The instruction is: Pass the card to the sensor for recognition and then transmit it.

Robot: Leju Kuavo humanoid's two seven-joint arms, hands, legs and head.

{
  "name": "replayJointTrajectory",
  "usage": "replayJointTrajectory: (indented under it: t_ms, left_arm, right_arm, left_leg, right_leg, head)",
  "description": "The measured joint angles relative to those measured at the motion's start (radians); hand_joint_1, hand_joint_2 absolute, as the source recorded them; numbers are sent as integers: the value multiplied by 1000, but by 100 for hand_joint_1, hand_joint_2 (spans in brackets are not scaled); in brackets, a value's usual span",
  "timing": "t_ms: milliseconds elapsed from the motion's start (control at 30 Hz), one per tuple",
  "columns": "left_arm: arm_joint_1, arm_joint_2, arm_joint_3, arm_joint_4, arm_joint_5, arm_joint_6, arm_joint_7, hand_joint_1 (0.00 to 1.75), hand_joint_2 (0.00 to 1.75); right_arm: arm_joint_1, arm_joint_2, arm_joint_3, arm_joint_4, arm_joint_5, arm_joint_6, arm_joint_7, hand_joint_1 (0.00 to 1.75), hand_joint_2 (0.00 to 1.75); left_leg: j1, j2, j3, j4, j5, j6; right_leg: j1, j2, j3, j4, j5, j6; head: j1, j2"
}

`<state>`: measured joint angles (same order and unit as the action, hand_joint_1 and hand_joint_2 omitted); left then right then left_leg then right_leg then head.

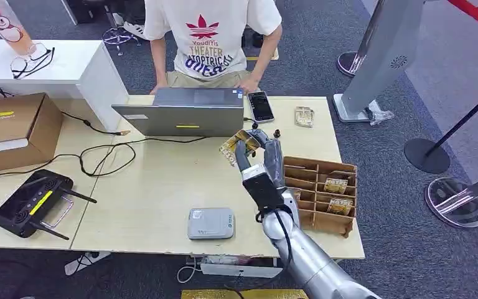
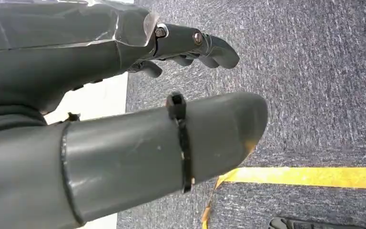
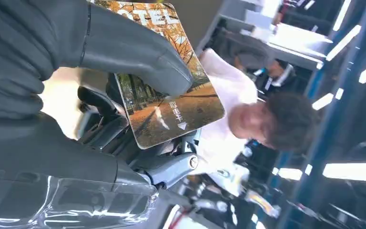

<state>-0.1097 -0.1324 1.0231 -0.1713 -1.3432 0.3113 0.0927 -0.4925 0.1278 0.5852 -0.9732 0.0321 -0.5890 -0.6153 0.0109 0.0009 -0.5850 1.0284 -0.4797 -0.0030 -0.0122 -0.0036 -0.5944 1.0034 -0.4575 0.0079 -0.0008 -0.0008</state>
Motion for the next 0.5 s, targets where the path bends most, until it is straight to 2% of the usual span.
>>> replayJointTrajectory:
  t_ms: [267, 500]
  left_arm:
    - [-5, 0, -1, 0, 0, -5, 3, 0, 0]
    - [-14, 0, -8, 0, 0, -11, 12, 0, 0]
  right_arm:
    - [-94, -15, -19, -40, 46, -11, 27, 175, 175]
    - [-225, -15, -29, 51, 118, -29, 58, 175, 175]
  left_leg:
    - [0, 0, 0, 0, 1, 0]
    - [0, 0, 0, 0, 1, 0]
  right_leg:
    - [0, 0, 0, 0, 1, 0]
    - [0, 0, 0, 0, 1, 0]
  head:
    - [0, 0]
    - [0, 0]
